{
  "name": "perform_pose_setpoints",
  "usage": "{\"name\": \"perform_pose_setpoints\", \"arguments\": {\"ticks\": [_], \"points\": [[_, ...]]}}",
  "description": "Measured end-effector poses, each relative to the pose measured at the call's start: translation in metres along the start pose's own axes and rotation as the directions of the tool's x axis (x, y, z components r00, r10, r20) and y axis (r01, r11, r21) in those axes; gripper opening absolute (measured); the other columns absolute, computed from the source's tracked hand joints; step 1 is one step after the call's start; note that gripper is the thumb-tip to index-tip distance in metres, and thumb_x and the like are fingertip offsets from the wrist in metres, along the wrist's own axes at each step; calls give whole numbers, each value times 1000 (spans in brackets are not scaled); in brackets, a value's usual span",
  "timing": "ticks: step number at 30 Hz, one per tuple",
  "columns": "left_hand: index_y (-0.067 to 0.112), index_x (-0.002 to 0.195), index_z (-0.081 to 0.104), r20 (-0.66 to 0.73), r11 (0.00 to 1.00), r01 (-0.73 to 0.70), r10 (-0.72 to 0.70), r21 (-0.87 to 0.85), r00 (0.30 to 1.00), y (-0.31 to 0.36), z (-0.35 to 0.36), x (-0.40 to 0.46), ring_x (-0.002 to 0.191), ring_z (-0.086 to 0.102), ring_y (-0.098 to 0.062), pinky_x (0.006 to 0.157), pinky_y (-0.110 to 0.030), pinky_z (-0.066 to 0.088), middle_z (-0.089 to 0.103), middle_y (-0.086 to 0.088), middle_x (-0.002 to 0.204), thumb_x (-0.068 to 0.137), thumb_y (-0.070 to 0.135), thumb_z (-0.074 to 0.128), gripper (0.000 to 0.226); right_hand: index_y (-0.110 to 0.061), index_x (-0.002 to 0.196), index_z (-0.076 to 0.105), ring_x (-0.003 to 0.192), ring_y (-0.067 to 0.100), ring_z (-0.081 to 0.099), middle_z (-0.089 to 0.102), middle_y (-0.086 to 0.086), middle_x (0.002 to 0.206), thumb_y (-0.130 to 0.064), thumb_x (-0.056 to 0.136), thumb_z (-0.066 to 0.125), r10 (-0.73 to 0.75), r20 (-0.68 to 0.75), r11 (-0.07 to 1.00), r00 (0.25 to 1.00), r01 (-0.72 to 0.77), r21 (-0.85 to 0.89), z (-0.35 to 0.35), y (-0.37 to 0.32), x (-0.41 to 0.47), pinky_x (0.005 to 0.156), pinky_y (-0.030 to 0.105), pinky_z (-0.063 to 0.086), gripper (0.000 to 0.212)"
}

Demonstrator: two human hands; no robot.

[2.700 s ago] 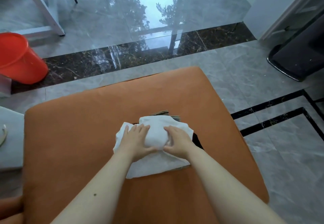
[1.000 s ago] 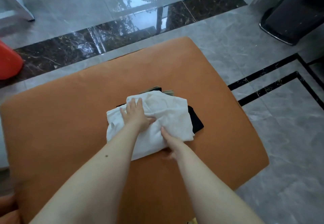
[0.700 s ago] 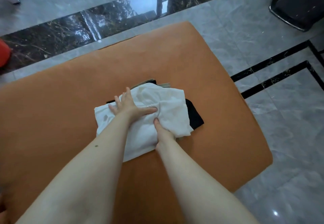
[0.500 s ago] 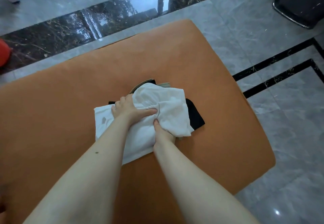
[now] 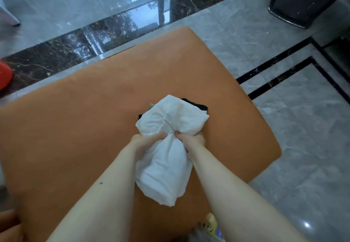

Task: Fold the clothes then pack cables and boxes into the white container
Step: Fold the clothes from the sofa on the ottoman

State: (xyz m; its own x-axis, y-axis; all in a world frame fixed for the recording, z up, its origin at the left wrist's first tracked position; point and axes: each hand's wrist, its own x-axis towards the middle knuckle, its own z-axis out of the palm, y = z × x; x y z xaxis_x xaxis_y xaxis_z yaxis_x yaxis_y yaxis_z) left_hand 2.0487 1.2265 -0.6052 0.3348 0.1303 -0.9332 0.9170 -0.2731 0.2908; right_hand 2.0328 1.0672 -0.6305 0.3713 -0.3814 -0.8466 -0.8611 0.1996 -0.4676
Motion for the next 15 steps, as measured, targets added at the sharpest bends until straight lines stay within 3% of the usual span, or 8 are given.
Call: {"name": "perform_pose_setpoints", "arguments": {"ticks": [3,5,7,11,13,15], "points": [[12,125,52,26,996,-68,70,-54,997,1,14,-32,91,63,-20,70,-32,53,62,0,109,25,55,89,115,-19,118,55,96,22,64,65,-1,106,-28,57,85,-104,-10,994,995,104,16,-28,-5,-23,92,37,54,69],[13,124,54,14,988,-131,132,-85,991,6,20,-50,91,63,-19,73,-31,54,64,1,108,26,53,89,111,-22,99,58,96,22,64,67,1,109,-24,59,85,-171,-33,985,985,172,32,-44,-11,-36,91,36,54,48],[13,121,56,33,977,-198,201,-81,979,11,27,-77,84,63,-16,66,-27,51,63,4,98,30,50,89,103,-25,90,55,98,23,64,68,2,111,-22,62,84,-223,-49,973,974,225,54,-66,-17,-58,92,37,53,40],[13,122,56,52,951,-307,309,-40,950,27,42,-131,84,61,-18,67,-27,49,61,3,99,40,46,88,94,-24,104,55,100,23,61,64,3,117,-27,60,85,-249,-77,955,965,258,146,-108,-31,-100,94,39,52,54],[11,124,56,58,936,-351,351,-22,934,38,51,-161,94,63,-22,80,-30,53,64,0,111,42,45,88,94,-19,117,54,109,27,60,62,4,120,-29,59,86,-268,-96,941,959,282,189,-130,-39,-121,96,42,51,68],[10,125,55,81,919,-394,393,-4,916,48,61,-189,100,64,-24,88,-34,53,64,-3,117,44,44,88,94,-20,113,55,110,28,60,62,3,119,-31,56,86,-294,-104,924,950,311,222,-154,-48,-141,96,43,51,65]]}}
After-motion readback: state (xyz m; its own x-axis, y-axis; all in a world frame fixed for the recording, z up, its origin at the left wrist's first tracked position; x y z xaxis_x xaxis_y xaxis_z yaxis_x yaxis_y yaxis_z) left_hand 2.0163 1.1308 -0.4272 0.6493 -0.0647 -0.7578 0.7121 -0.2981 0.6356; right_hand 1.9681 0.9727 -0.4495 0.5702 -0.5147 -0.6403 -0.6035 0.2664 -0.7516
